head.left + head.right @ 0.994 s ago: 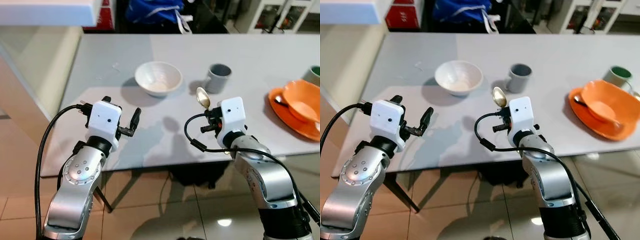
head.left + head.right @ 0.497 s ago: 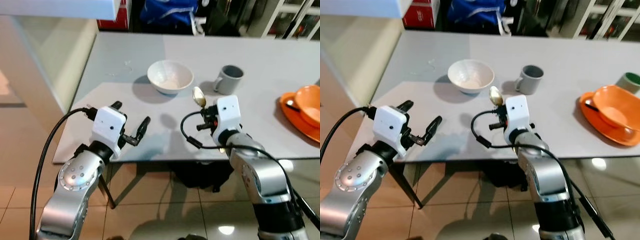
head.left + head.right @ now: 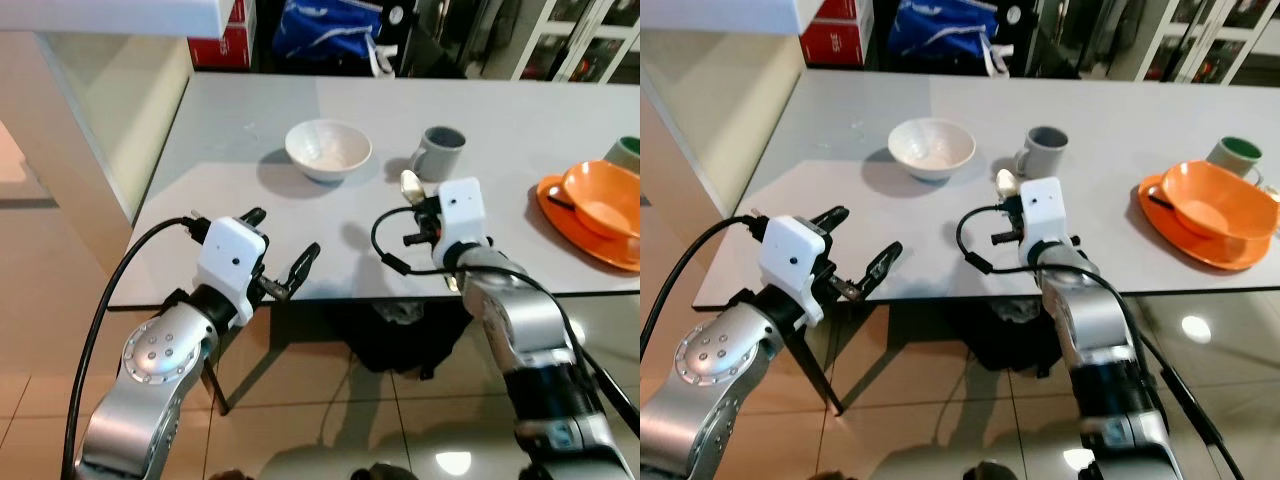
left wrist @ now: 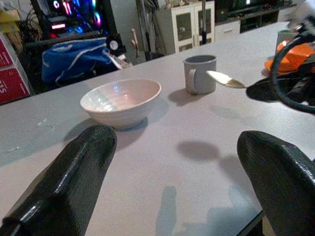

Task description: Setting the table

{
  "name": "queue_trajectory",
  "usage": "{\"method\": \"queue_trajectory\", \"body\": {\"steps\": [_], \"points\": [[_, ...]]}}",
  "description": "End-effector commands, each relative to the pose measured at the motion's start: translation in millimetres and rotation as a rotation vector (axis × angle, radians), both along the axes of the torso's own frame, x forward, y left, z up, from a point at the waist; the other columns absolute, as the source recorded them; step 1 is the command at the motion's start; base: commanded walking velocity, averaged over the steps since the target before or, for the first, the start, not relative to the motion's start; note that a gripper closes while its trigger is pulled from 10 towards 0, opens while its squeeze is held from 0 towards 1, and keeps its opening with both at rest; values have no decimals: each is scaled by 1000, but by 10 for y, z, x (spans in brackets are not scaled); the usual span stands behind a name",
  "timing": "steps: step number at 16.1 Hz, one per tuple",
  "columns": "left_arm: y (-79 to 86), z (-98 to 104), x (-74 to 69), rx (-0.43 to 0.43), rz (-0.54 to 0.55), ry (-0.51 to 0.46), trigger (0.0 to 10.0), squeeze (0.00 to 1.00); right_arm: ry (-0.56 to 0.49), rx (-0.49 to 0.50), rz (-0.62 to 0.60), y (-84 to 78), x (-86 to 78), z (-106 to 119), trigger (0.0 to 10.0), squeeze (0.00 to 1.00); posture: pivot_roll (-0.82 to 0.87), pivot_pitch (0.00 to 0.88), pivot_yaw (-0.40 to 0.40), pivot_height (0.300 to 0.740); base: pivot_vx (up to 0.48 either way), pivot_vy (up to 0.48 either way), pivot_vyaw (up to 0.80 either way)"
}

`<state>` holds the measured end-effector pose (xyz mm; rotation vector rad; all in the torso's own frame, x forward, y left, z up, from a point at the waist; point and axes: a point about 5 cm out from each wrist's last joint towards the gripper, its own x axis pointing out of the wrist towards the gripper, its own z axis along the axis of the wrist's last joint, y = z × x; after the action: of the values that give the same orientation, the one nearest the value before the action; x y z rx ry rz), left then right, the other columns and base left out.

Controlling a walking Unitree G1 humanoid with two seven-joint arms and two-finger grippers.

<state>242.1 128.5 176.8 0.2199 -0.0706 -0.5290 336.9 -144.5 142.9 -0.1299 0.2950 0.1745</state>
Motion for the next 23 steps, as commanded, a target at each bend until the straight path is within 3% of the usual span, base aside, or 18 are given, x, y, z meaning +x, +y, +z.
{"method": "queue_trajectory", "body": {"steps": [1, 2, 5, 10, 12, 16, 19, 23], "points": [[-34, 20, -9, 13, -29, -2, 10000, 0, 2, -11, -8, -22, 47, 13, 10000, 0, 21, 91, -38, 740, 0, 0, 0], [-30, 20, 6, 15, -30, -1, 10000, 0, 55, 19, -42, -22, 132, -27, 10000, 0, 22, 92, -39, 740, 0, 0, 0], [-42, 18, -4, 18, -36, 3, 10000, 0, 43, 23, -94, -1, 327, -55, 10000, 0, 36, 95, -50, 740, 0, 0, 0], [-77, 23, -41, 17, -80, 17, 10000, 0, 47, 58, -168, 2, 464, -90, 10000, 0, 43, 103, -44, 740, 0, 0, 0], [-99, 24, -52, 18, -87, 18, 10000, 0, 40, 36, -178, -31, 500, -102, 10000, 0, 48, 106, -44, 740, 0, 0, 0], [-108, 29, -76, 20, -94, 23, 10000, 0, 51, -57, -176, -277, 531, -106, 10000, 0, 48, 112, -49, 740, 0, 0, 0], [-133, 20, -89, 8, -124, 40, 10000, 0, 72, -34, -212, -412, 528, -136, 10000, 0, 43, 119, -47, 740, 0, 0, 0], [-137, 22, -70, 20, -129, 42, 10000, 0, 138, 53, -172, -346, 494, -246, 10000, 0, 40, 121, -45, 740, 0, 0, 0]]}}
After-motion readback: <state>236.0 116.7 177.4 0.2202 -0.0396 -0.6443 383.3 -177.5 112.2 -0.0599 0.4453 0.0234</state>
